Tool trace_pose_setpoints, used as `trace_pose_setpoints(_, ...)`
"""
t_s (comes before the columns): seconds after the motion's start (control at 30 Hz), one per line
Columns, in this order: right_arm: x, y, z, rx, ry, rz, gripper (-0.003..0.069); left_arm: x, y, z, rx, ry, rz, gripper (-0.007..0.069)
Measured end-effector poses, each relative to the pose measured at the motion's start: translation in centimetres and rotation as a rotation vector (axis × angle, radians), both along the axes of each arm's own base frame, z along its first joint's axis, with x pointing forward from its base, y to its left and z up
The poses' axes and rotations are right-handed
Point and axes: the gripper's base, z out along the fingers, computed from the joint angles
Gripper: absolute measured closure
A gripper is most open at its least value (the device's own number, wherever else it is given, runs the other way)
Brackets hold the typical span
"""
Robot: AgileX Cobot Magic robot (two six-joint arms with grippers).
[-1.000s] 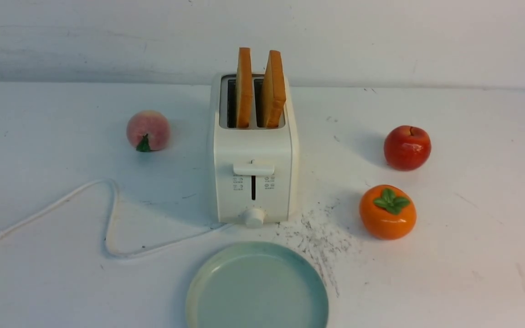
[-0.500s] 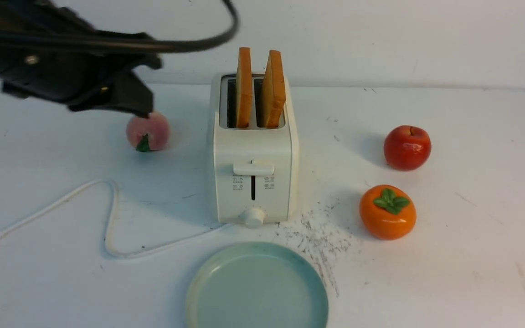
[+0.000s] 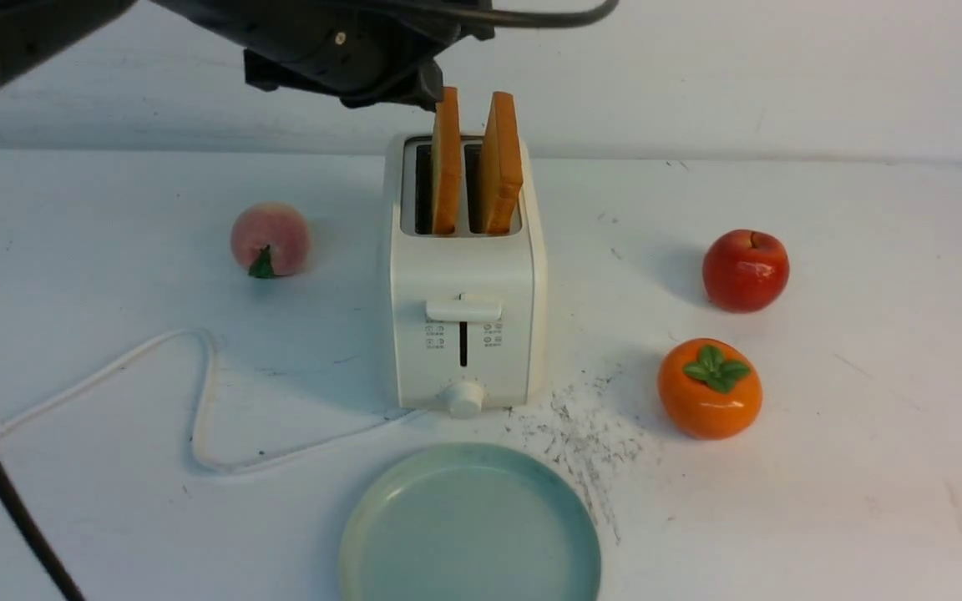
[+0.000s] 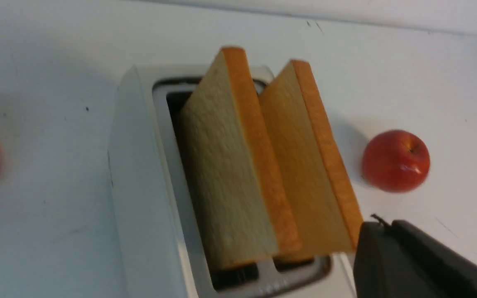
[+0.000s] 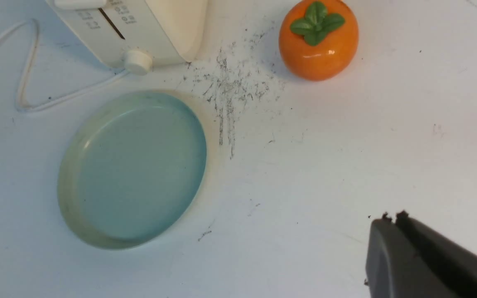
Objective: Take toasted bread from bread machine on white table place on plate.
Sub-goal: 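Reach for a toast slice standing in the toaster with the left gripper, then place the slice of bread on the plate with the left gripper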
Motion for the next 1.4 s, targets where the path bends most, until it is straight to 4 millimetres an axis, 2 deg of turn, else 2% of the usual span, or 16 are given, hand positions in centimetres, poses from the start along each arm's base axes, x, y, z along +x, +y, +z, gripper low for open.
trace_pose_setpoints(0.13, 0.0, 0.0, 0.0, 0.000, -0.003, -0.001, 0.0651, 1.4, -0.5, -1.9, 0.023, 0.003, 0.006, 0.0462)
trace_pose_setpoints(0.33, 0.1, 0.0, 0.1, 0.001, -0.019, -0.008, 0.0645, 3.1, -0.9, -4.8, 0.094, 0.018, 0.003, 0.0214)
trace_pose_setpoints(0.5, 0.4, -0.1, -0.4, -0.002, -0.028, -0.022, 0.0644, 3.6, -1.1, -5.7, 0.105, 0.031, 0.003, 0.0162)
trace_pose_setpoints(0.67, 0.7, -0.2, -2.3, 0.009, 0.005, -0.036, 0.0641, 3.9, -1.1, -6.3, 0.138, 0.033, 0.001, 0.0257)
trace_pose_setpoints(0.73, 0.8, -0.1, -2.7, 0.024, 0.008, -0.039, 0.0639, 3.9, -1.0, -6.5, 0.152, 0.039, 0.000, 0.0344)
trace_pose_setpoints(0.77, 0.8, 0.0, -3.0, 0.041, 0.015, -0.042, 0.0637, 3.9, -1.0, -6.5, 0.163, 0.046, -0.001, 0.0472)
trace_pose_setpoints(0.8, 0.9, 0.0, -3.2, 0.049, 0.014, -0.045, 0.0636, 3.8, -0.9, -6.5, 0.177, 0.048, -0.002, 0.0536)
trace_pose_setpoints(0.83, 0.9, 0.0, -3.2, 0.052, 0.014, -0.046, 0.0636, 3.5, -0.8, -6.1, 0.177, 0.048, -0.002, 0.0554)
trace_pose_setpoints(0.93, 1.0, 0.0, -3.2, 0.054, 0.003, -0.051, 0.0634, 2.3, -0.2, -4.1, 0.182, 0.039, -0.001, 0.0535)
trace_pose_setpoints(1.07, 1.1, 0.0, -3.1, 0.056, -0.012, -0.058, 0.0630, -0.9, 1.3, 0.8, 0.159, -0.030, 0.005, 0.0533)
trace_pose_setpoints(1.1, 1.1, 0.0, -3.1, 0.056, -0.013, -0.058, 0.0629, -1.9, 1.7, 2.1, 0.153, -0.043, 0.006, 0.0533)
trace_pose_setpoints(1.13, 1.1, 0.0, -3.0, 0.059, -0.019, -0.060, 0.0629, -4.4, 2.7, 4.8, 0.133, -0.064, 0.002, 0.0533)
trace_pose_setpoints(1.2, 1.2, -0.1, -2.9, 0.061, -0.031, -0.065, 0.0629, -7.1, 3.7, 6.9, 0.127, -0.067, -0.019, 0.0533)
trace_pose_setpoints(1.27, 1.2, -0.1, -2.9, 0.065, -0.038, -0.068, 0.0627, -8.3, 4.1, 7.6, 0.138, -0.048, -0.046, 0.0533)
trace_pose_setpoints(1.3, 1.2, -0.1, -2.8, 0.070, -0.040, -0.069, 0.0626, -9.9, 4.4, 8.0, 0.170, -0.015, -0.103, 0.0533)
trace_pose_setpoints(1.4, 1.3, 0.0, -2.8, 0.085, -0.042, -0.070, 0.0626, -11.2, 4.4, 7.2, 0.243, 0.101, -0.221, 0.0533)
